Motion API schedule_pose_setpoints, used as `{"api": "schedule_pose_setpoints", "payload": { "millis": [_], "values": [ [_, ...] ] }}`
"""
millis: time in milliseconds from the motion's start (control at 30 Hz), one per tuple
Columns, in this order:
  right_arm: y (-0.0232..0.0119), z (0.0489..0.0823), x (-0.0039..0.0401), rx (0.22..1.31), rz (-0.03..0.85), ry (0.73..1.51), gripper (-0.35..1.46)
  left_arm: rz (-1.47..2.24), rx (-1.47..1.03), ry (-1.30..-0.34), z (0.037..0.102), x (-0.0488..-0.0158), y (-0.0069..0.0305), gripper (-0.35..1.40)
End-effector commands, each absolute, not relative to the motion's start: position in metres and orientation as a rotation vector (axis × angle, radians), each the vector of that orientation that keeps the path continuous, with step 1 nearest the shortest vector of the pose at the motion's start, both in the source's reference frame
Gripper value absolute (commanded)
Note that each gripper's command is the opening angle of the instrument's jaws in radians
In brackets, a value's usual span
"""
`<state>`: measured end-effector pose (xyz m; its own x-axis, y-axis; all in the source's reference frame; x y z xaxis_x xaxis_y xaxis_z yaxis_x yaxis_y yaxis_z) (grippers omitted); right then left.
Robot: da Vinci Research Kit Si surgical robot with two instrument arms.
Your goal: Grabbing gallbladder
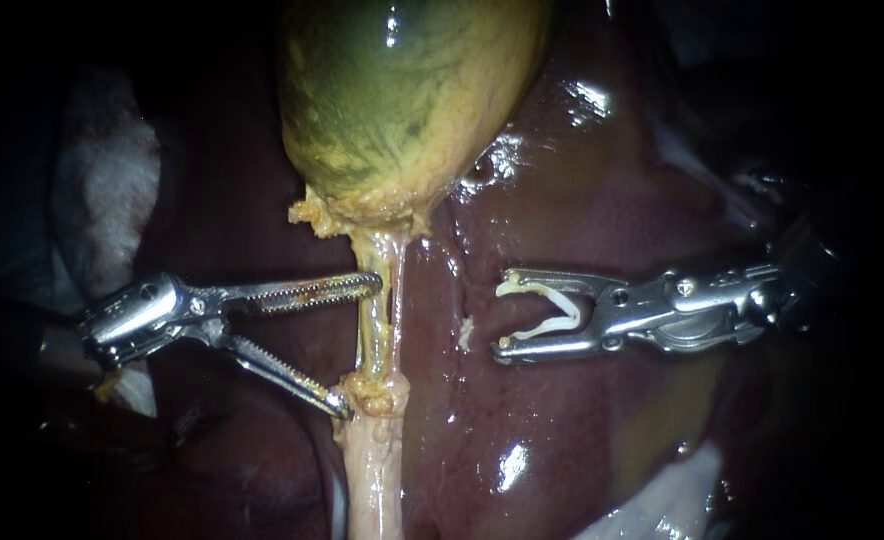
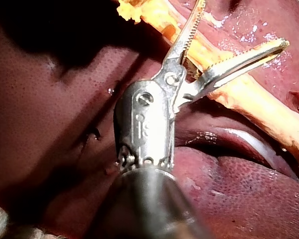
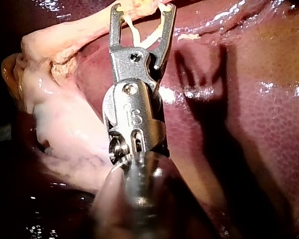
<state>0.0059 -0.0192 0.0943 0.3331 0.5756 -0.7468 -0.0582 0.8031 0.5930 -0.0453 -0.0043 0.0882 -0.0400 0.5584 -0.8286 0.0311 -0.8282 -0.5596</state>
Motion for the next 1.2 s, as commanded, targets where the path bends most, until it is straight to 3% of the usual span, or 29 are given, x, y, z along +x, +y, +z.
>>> {"api": "schedule_pose_setpoints", "payload": {
  "millis": [33, 333, 767, 1200],
  "values": [
    [-0.0192, 0.0943, 0.0059, 0.517, 0.438, 1.168, 0.60, 1.927, -1.869, -0.622, 0.0882, -0.0453, -0.0043, 1.03],
    [-0.0193, 0.0943, 0.0059, 0.517, 0.438, 1.168, 0.60, 1.923, -1.856, -0.604, 0.0879, -0.0442, -0.0037, 1.02],
    [-0.0194, 0.0943, 0.0058, 0.517, 0.437, 1.168, 0.60, 1.907, -1.656, -0.573, 0.0853, -0.0361, 0.0001, 0.80],
    [-0.0195, 0.0944, 0.0058, 0.517, 0.437, 1.168, 0.60, 1.945, -1.447, -0.399, 0.0883, -0.0348, 0.0008, 0.72]
  ]
}}
